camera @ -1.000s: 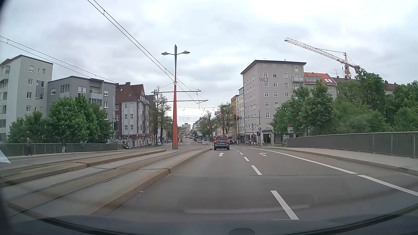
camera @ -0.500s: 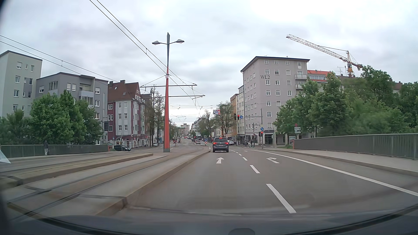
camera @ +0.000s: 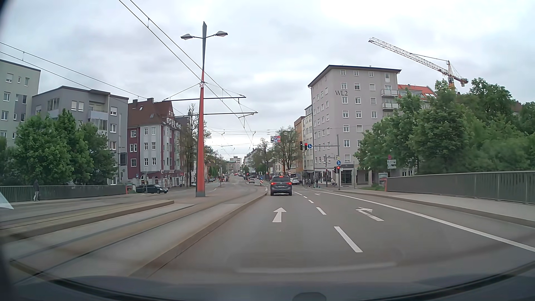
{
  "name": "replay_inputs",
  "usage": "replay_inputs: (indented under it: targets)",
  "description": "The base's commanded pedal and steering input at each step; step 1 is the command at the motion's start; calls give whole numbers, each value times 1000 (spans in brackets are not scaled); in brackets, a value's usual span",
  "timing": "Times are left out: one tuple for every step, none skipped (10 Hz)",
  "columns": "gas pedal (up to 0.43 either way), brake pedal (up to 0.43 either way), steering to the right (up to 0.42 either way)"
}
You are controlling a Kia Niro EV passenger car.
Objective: Follow the waypoints while adhering to traffic rules and regulations
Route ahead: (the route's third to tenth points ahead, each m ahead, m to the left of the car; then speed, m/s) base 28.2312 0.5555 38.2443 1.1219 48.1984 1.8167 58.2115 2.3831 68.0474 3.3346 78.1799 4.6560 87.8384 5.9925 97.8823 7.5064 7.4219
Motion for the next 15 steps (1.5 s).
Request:
replay_inputs:
  targets:
    - [0, 0, 2]
    - [0, 0, 2]
    - [0, 0, 2]
    - [0, 0, 2]
    - [0, 0, 2]
    - [0, 0, 2]
    - [0, 0, 2]
    - [0, 0, 2]
    - [0, 0, 2]
    - [0, 0, 2]
    - [0, 0, 2]
    - [0, 0, 2]
    - [0, 0, 2]
    - [0, 0, 2]
    - [0, 0, 2]
